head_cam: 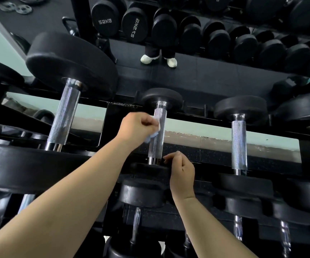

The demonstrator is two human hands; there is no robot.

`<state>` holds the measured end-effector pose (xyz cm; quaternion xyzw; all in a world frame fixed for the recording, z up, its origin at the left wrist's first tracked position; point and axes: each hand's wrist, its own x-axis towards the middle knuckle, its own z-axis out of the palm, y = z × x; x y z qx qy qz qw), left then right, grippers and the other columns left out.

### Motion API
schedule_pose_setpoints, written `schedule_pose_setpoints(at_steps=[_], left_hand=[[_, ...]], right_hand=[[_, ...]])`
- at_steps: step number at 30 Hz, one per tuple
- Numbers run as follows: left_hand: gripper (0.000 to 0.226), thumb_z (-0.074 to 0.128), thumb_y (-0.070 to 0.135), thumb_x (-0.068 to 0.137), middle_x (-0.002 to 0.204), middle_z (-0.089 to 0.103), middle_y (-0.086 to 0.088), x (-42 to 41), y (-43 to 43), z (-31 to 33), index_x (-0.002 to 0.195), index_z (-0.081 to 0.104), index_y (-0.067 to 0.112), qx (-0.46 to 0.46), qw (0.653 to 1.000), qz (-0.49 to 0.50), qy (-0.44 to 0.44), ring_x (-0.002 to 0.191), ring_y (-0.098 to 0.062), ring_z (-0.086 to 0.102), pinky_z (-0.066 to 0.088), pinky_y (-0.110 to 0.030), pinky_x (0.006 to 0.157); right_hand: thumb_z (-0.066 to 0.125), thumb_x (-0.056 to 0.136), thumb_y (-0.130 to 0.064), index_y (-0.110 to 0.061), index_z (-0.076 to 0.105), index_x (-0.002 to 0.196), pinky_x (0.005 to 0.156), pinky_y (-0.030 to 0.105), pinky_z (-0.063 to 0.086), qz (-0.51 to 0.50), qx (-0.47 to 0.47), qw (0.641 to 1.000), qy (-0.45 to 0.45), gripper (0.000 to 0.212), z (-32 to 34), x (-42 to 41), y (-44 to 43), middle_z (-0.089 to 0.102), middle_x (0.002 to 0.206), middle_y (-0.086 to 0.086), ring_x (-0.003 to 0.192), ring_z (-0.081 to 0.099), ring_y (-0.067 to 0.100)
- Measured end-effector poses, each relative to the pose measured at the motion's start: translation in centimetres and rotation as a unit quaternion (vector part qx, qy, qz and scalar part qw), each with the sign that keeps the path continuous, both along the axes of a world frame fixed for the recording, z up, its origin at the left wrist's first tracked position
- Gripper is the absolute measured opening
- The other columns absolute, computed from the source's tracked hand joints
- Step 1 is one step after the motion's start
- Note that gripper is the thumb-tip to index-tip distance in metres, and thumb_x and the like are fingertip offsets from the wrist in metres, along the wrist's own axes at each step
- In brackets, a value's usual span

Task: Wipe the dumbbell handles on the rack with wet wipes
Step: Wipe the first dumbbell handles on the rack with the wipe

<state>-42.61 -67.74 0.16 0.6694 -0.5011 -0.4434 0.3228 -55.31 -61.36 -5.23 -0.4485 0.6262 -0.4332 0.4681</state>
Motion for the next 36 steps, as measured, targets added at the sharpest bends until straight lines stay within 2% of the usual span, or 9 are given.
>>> schedule_pose_setpoints(at_steps=[4, 8, 12, 18, 20, 24, 29, 33, 36], left_hand=[[0.028, 0.069, 0.001, 0.075, 0.062, 0.058, 0.008, 0.2, 3.7, -1.0, 0.061, 0.058, 0.022, 0.033, 0.999, -0.036, -0.009, 0.047, 0.011, 0.052, 0.04, -0.002, 0.049], [0.024, 0.071, 0.013, 0.075, 0.066, 0.057, 0.01, 0.4, 4.6, -1.5, 0.063, 0.054, 0.023, 0.044, 0.997, -0.048, -0.05, 0.061, -0.001, 0.052, 0.04, -0.008, 0.058], [0.015, 0.069, 0.015, 0.077, 0.063, 0.056, 0.008, 1.0, 3.8, -1.1, 0.066, 0.059, 0.016, 0.079, 0.987, -0.095, -0.106, 0.063, -0.01, 0.052, 0.038, -0.011, 0.055], [0.01, 0.062, 0.007, 0.079, 0.069, 0.057, 0.01, 0.5, -0.4, 0.8, 0.076, 0.069, 0.013, -0.066, 0.989, 0.109, -0.071, 0.065, -0.004, 0.05, 0.033, -0.003, 0.055], [0.011, 0.062, 0.011, 0.08, 0.081, 0.054, 0.011, -0.4, -2.0, 1.0, 0.078, 0.07, 0.017, -0.103, 0.984, 0.111, -0.095, 0.076, -0.006, 0.048, 0.032, -0.005, 0.061], [0.009, 0.064, 0.018, 0.082, 0.076, 0.042, 0.016, -1.1, -3.2, 0.2, 0.087, 0.072, 0.018, -0.126, 0.981, 0.091, -0.121, 0.071, -0.003, 0.044, 0.032, -0.005, 0.06], [0.016, 0.062, 0.013, 0.083, 0.094, 0.056, 0.005, -1.1, -2.1, -0.5, 0.097, 0.07, 0.01, -0.087, 0.99, 0.067, -0.088, 0.087, -0.01, 0.05, 0.037, -0.016, 0.066], [0.012, 0.068, 0.016, 0.08, 0.073, 0.057, 0.009, -0.2, -0.8, -0.3, 0.089, 0.069, 0.009, -0.027, 0.997, 0.03, -0.06, 0.074, -0.007, 0.053, 0.038, -0.009, 0.063], [0.01, 0.071, 0.011, 0.076, 0.06, 0.058, 0.008, 0.6, 1.0, -0.7, 0.069, 0.064, 0.015, 0.016, 1.0, -0.001, -0.026, 0.055, 0.002, 0.053, 0.039, -0.005, 0.053]], right_hand=[[0.032, 0.08, -0.029, -0.023, 0.056, 0.057, 0.061, 0.018, 0.04, -0.007, -0.026, 1.0, 0.014, 0.034, -0.4, 0.1, 0.0, 0.055, 0.061, -0.005, 0.061, 0.052, 0.0], [0.032, 0.08, -0.029, -0.02, 0.055, 0.056, 0.058, 0.017, 0.039, -0.003, -0.03, 1.0, 0.007, 0.034, -0.6, 0.0, 0.0, 0.055, 0.06, -0.003, 0.059, 0.05, 0.003], [0.033, 0.078, -0.028, -0.015, 0.056, 0.054, 0.058, 0.019, 0.039, 0.014, -0.01, 1.0, 0.006, 0.035, -0.4, -0.1, -0.3, 0.054, 0.058, -0.002, 0.057, 0.048, 0.003], [0.039, 0.09, -0.006, -0.013, 0.055, 0.052, 0.055, 0.014, 0.038, 0.003, 0.01, 1.0, -0.028, 0.042, -0.3, -0.2, -0.2, 0.052, 0.056, -0.003, 0.053, 0.046, -0.001], [0.041, 0.087, -0.013, -0.014, 0.054, 0.05, 0.054, 0.015, 0.038, 0.003, 0.013, 0.999, -0.032, 0.04, -0.3, -0.2, -0.2, 0.051, 0.054, -0.006, 0.052, 0.046, 0.0], [0.038, 0.074, -0.023, -0.018, 0.053, 0.047, 0.054, 0.013, 0.037, 0.012, 0.01, 1.0, -0.026, 0.031, -0.2, -0.2, -0.2, 0.049, 0.052, -0.008, 0.052, 0.045, -0.001], [0.038, 0.076, -0.022, -0.016, 0.054, 0.048, 0.055, 0.016, 0.038, 0.012, 0.004, 1.0, -0.023, 0.033, -0.4, -0.1, -0.3, 0.051, 0.055, -0.004, 0.054, 0.047, 0.0], [0.037, 0.072, -0.023, -0.019, 0.053, 0.046, 0.056, 0.017, 0.038, 0.022, 0.001, 1.0, -0.02, 0.03, -0.5, -0.2, -0.4, 0.052, 0.055, -0.005, 0.055, 0.047, 0.001], [0.038, 0.071, -0.032, -0.018, 0.053, 0.048, 0.057, 0.02, 0.038, 0.03, -0.013, 0.999, -0.001, 0.031, -0.7, -0.2, -0.4, 0.052, 0.056, -0.005, 0.056, 0.048, 0.002]])
